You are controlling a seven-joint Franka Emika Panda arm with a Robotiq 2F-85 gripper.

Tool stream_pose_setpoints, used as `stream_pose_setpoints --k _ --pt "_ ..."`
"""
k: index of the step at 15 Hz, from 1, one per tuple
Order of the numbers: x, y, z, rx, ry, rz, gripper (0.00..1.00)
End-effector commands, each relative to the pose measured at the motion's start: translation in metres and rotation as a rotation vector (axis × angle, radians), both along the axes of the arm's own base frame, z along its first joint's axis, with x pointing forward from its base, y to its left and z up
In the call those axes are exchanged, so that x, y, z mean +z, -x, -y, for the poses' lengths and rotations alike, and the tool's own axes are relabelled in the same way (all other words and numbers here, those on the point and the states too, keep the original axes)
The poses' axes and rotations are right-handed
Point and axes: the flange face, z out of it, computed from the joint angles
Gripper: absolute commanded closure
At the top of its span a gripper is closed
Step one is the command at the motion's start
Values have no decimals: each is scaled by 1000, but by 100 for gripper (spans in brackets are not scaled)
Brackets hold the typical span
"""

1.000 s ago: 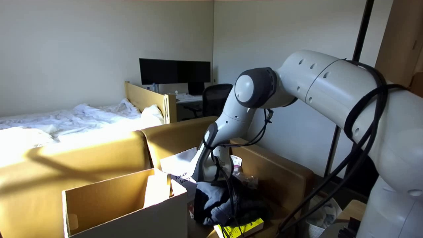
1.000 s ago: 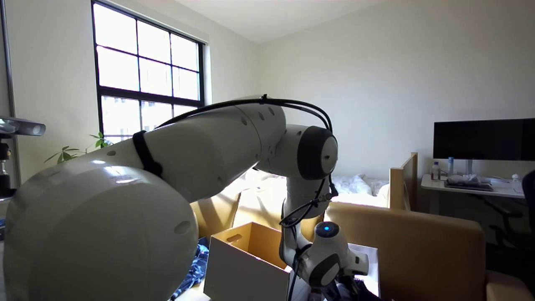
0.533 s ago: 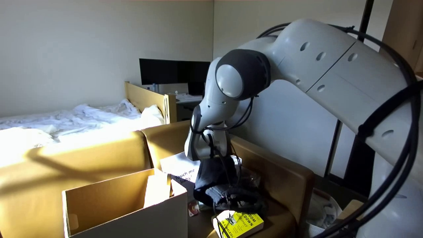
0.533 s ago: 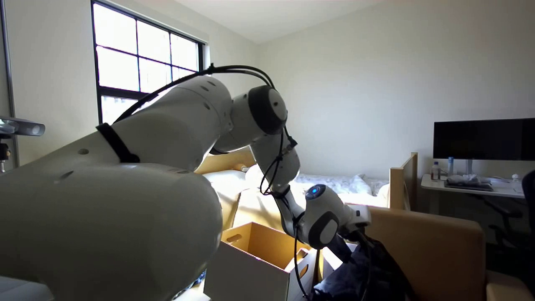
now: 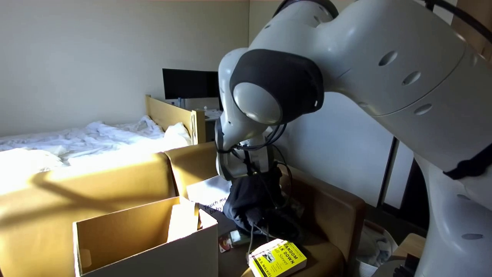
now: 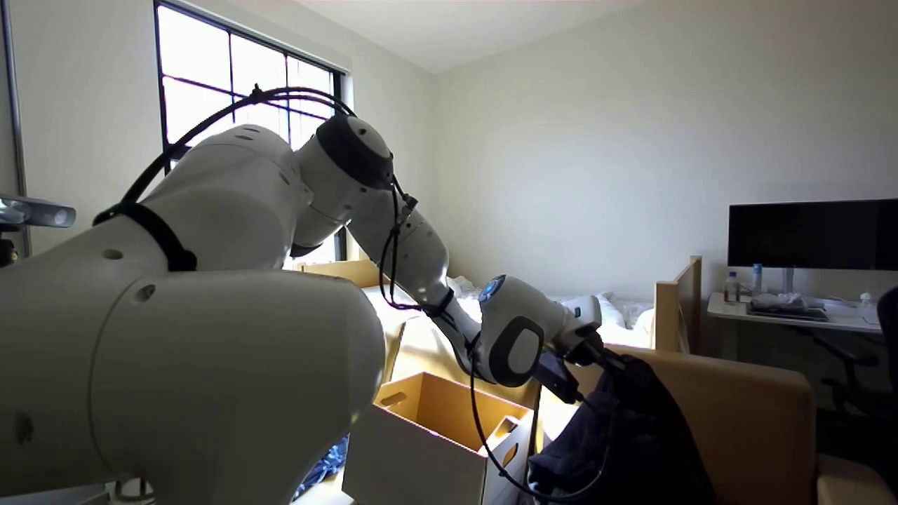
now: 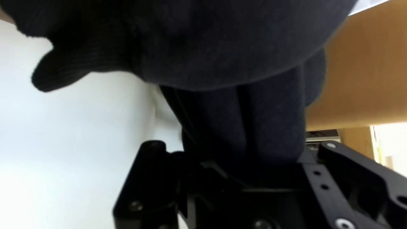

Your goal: Put a book and hoodie from the couch into the box

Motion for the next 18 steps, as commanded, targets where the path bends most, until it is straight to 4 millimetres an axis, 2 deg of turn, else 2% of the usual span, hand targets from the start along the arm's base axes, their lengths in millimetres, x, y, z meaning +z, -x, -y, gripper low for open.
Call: stream_pose_setpoints --k 1,3,4,5,7,8,11,18 --pt "-6 1 -1 2 -5 -10 100" --pt "-14 1 4 -7 -5 -20 100" --pt "-21 5 -1 40 -39 -148 100" --pt "-28 13 -10 67 -50 -194 100" --pt "-30 25 -33 138 -81 -271 100" --pt "-24 32 -43 182 -95 -292 100" --pt "-6 55 -55 280 -90 -392 100" --pt "62 89 -56 582 -54 -503 100"
